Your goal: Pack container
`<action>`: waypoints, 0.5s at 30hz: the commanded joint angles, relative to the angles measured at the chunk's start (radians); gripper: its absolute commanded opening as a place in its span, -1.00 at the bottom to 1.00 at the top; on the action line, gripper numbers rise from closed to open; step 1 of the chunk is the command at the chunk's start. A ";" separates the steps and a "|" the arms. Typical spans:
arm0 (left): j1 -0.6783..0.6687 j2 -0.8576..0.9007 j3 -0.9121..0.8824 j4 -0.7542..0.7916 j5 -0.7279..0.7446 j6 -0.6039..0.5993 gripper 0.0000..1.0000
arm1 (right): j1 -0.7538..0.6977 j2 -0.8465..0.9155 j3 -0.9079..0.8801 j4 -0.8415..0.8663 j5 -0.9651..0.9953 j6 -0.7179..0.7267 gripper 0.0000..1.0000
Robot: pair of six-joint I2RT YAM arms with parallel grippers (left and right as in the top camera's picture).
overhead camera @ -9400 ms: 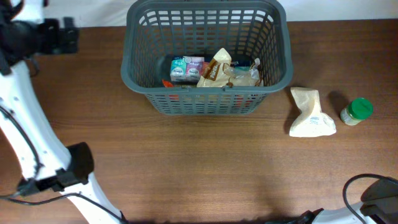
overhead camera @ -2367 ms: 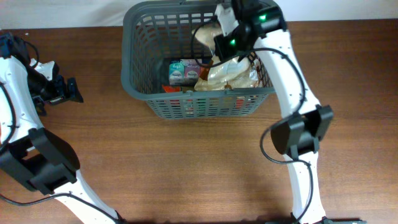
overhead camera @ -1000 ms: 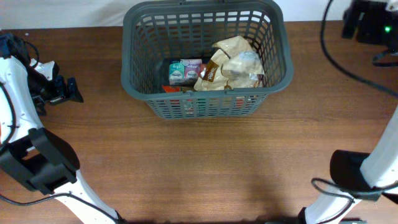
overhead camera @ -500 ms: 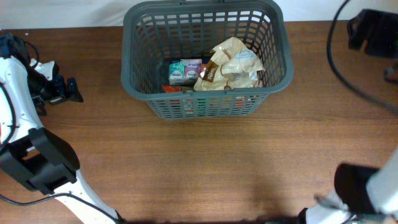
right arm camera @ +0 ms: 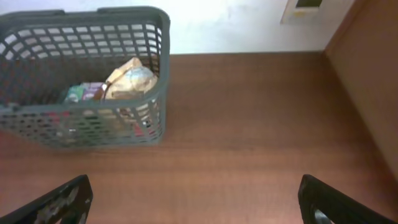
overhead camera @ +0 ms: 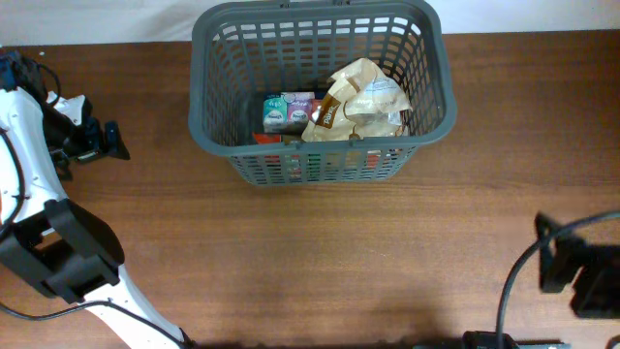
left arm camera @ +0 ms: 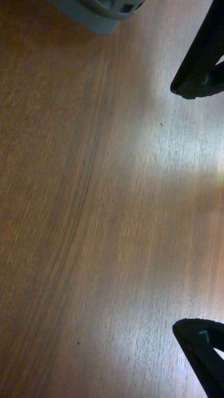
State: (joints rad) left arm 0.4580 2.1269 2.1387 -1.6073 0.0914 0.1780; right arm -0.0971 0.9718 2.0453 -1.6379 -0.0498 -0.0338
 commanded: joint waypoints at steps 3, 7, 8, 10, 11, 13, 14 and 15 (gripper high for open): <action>0.005 0.001 -0.005 -0.001 -0.003 -0.008 0.99 | 0.006 -0.129 -0.396 0.163 0.006 -0.011 0.96; 0.005 0.001 -0.005 -0.001 -0.003 -0.008 0.99 | 0.006 -0.174 -0.687 0.339 -0.044 0.031 0.99; 0.005 0.001 -0.005 -0.001 -0.003 -0.008 0.99 | 0.006 -0.174 -0.741 0.376 -0.060 0.044 1.00; 0.005 0.001 -0.005 -0.001 -0.003 -0.008 0.99 | 0.006 -0.169 -0.869 0.479 -0.108 0.049 0.99; 0.005 0.001 -0.005 -0.001 -0.003 -0.008 0.99 | 0.005 -0.164 -0.916 0.529 -0.113 0.049 0.98; 0.005 0.001 -0.005 -0.001 -0.003 -0.008 0.99 | 0.005 -0.144 -0.981 0.626 -0.113 0.049 0.97; 0.005 0.001 -0.005 -0.001 -0.003 -0.008 0.99 | 0.005 -0.130 -0.999 0.671 -0.121 0.049 0.97; 0.005 0.001 -0.005 -0.001 -0.003 -0.008 0.99 | 0.005 -0.116 -1.010 0.710 -0.135 0.049 0.97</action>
State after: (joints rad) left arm 0.4580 2.1269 2.1380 -1.6077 0.0891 0.1776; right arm -0.0971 0.8459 1.0634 -0.9909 -0.1337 0.0006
